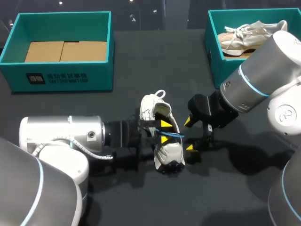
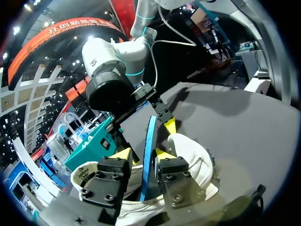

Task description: Take the shoe out of the shoebox, open the shoe tongue, remove and reinsert the insole, then place the shoe into the shoebox

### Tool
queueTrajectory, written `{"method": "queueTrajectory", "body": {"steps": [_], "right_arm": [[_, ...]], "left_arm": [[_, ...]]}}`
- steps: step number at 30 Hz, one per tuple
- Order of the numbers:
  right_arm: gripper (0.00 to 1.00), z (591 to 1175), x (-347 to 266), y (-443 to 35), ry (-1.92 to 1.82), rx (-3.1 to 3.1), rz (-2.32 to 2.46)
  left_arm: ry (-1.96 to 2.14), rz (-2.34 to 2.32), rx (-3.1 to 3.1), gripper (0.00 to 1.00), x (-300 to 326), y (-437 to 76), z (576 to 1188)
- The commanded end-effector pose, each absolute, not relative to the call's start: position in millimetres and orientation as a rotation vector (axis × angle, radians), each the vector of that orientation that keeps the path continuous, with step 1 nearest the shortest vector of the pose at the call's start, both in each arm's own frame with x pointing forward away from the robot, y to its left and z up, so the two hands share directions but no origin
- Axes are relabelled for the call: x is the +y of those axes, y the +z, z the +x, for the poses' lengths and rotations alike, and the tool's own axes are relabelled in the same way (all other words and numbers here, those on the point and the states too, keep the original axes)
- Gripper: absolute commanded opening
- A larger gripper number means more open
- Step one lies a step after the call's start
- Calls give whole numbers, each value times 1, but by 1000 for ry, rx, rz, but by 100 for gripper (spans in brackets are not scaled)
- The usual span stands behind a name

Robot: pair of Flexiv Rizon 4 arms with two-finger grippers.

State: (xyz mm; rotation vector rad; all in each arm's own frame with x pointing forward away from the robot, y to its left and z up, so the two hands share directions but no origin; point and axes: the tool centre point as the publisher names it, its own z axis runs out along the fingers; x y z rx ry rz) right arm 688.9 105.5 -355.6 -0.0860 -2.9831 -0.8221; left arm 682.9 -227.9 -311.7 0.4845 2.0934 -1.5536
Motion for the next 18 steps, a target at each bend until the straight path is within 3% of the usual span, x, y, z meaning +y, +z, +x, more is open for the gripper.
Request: {"method": "queueTrajectory", "body": {"steps": [1, 3, 4, 5, 18], "right_arm": [[100, 689, 106, -356, -822, -2984, -87], [100, 689, 106, -356, -822, -2984, -87], [100, 689, 106, -356, -822, -2984, -87], [100, 689, 106, -356, -822, -2984, -87], [100, 689, 106, -356, -822, -2984, -87]], "left_arm": [[-1554, 499, 2116, 25, -228, -311, 680], [-1563, 504, 2122, 20, -232, -315, 679], [-1567, 506, 2125, 5, -234, -316, 678], [-1570, 507, 2131, 0, -236, -318, 678], [-1411, 525, 2178, 0, -232, -351, 696]]}}
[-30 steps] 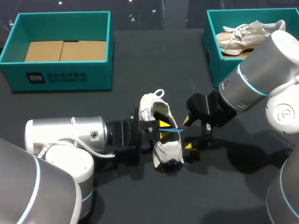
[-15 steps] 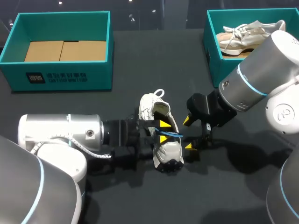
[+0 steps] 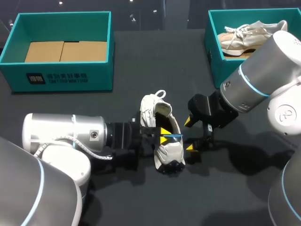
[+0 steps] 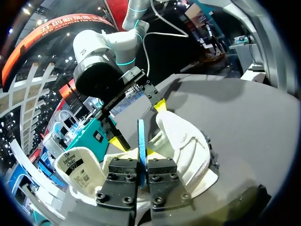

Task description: Take the shoe out of the shoebox, open the shoe tongue, remove and reinsert the insole, then place the shoe into the shoebox

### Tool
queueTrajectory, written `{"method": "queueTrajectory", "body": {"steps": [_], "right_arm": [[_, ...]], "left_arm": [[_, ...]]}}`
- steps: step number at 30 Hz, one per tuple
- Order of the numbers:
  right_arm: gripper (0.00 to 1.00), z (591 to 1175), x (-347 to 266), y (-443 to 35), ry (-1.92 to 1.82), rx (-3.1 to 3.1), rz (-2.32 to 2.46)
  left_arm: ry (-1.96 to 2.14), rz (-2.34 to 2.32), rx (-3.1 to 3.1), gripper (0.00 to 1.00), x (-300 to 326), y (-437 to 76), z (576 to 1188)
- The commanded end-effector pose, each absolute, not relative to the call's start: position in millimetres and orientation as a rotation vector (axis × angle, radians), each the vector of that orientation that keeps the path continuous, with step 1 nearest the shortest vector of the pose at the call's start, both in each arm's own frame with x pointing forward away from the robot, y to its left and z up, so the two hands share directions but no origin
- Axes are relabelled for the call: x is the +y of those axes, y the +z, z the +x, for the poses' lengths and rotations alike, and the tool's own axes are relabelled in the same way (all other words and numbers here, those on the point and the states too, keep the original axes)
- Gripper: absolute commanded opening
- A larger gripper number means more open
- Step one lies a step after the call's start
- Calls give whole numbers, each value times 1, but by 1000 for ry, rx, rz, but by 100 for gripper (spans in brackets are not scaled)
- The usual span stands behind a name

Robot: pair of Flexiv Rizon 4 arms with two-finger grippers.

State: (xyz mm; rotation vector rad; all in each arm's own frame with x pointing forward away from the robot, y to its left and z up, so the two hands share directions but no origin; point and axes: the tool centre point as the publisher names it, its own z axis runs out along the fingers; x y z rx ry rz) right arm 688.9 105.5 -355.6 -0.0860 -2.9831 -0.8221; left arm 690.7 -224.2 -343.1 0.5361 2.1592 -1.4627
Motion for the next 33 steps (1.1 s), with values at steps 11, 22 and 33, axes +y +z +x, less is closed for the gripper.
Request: {"method": "queueTrajectory", "body": {"steps": [11, 22, 33], "right_arm": [[100, 689, 106, -356, -822, -2984, -87], [100, 689, 106, -356, -822, -2984, -87], [100, 689, 106, -356, -822, -2984, -87]], "left_arm": [[-1514, 469, 2194, 30, -225, -333, 691], [-1570, 510, 2206, 0, -232, -324, 682], [-1474, 569, 2292, 0, -236, -351, 690]]}}
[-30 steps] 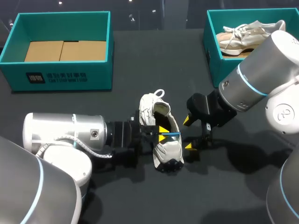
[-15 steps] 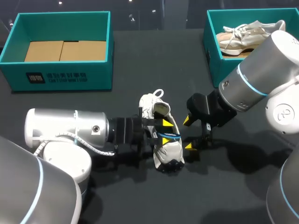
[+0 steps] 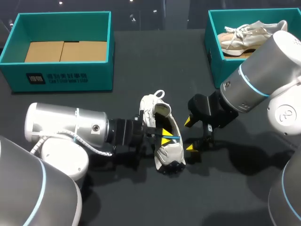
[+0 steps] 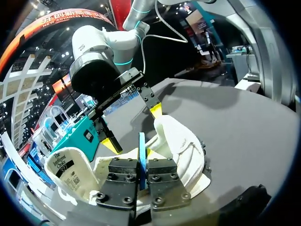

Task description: Take the shoe out of the shoebox, open the shoe tongue, remove and reinsert the insole, then place the shoe into the shoebox

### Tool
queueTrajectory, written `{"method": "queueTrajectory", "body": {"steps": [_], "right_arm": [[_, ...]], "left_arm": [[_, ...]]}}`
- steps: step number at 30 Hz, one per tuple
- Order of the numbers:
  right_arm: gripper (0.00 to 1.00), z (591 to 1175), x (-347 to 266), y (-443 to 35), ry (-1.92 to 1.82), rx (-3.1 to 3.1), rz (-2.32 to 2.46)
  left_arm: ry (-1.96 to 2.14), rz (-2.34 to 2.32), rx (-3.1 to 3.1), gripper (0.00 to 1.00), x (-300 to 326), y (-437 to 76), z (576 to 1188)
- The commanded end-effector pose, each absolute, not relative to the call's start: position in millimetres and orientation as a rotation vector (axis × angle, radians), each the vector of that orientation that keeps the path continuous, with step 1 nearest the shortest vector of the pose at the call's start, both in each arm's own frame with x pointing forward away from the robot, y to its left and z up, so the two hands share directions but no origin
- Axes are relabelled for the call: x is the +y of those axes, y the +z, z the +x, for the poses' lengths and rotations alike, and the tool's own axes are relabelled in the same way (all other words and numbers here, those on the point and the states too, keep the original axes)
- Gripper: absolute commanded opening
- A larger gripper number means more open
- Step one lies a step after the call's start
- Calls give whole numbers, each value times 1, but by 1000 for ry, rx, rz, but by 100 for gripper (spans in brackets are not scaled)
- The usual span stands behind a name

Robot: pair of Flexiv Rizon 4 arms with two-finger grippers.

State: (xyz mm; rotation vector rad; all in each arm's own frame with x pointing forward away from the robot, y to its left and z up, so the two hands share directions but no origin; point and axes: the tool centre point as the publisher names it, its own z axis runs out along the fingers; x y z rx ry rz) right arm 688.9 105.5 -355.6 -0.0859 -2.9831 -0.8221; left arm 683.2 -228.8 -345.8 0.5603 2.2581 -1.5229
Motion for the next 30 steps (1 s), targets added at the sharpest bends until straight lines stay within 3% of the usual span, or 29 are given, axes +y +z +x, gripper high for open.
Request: {"method": "queueTrajectory", "body": {"steps": [1, 7, 8, 9, 10, 12, 30], "right_arm": [[100, 689, 106, -356, -822, -2984, -87], [100, 689, 106, -356, -822, -2984, -87], [100, 689, 106, -356, -822, -2984, -87], [100, 689, 106, -356, -822, -2984, -87], [100, 689, 106, -356, -822, -2984, -87], [100, 689, 106, -356, -822, -2984, -87], [100, 687, 81, -348, -800, -2995, -112]], "left_arm": [[-1465, 562, 2302, 0, -235, -354, 692], [-1468, 543, 2310, 0, -228, -352, 691], [-1473, 543, 2308, 6, -227, -350, 691], [-1481, 539, 2305, 25, -226, -348, 690], [-1489, 534, 2303, 35, -225, -346, 690], [-1499, 528, 2300, 43, -222, -342, 688], [-1489, 661, 2441, 49, -200, -323, 680]]}}
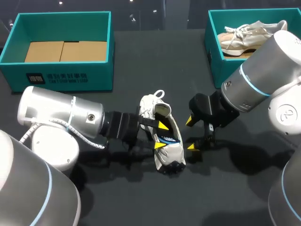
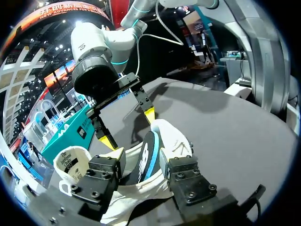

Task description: Take the shoe out of the shoebox, open the shoe tongue, remove and reinsert the insole, then place the shoe into the shoebox

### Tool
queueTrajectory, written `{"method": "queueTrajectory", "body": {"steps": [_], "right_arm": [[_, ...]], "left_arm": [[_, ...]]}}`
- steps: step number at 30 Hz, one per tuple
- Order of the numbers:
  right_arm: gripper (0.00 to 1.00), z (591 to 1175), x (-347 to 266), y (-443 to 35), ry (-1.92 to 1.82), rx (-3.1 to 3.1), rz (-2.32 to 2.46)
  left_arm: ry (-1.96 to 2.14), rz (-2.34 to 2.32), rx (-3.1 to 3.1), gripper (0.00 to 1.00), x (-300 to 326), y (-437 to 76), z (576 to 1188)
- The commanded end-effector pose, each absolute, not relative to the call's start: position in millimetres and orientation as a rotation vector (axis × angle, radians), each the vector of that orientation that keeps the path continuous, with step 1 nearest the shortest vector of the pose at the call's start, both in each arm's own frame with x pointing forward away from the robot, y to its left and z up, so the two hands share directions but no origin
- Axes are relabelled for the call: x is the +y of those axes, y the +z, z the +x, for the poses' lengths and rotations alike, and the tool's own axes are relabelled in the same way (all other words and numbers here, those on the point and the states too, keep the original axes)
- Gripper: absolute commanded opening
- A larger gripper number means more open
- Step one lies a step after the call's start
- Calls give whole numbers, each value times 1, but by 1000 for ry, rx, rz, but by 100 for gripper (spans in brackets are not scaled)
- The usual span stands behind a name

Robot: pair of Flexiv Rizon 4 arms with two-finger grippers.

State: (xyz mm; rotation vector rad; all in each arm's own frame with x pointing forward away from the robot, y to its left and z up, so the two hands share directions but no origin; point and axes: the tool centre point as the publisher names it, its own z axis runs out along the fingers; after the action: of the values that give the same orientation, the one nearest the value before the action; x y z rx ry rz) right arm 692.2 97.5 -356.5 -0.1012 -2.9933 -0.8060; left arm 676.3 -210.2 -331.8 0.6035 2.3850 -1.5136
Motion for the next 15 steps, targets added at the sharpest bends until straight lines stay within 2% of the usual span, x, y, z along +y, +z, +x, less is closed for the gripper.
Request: {"method": "queueTrajectory", "body": {"steps": [1, 15], "right_arm": [[100, 687, 77, -347, -790, -2997, -120], [100, 683, 15, -324, -752, -3028, -155]], "left_arm": [[-1478, 675, 2451, 49, -198, -322, 681], [-1388, 892, 2581, 51, -152, -300, 677]]}}
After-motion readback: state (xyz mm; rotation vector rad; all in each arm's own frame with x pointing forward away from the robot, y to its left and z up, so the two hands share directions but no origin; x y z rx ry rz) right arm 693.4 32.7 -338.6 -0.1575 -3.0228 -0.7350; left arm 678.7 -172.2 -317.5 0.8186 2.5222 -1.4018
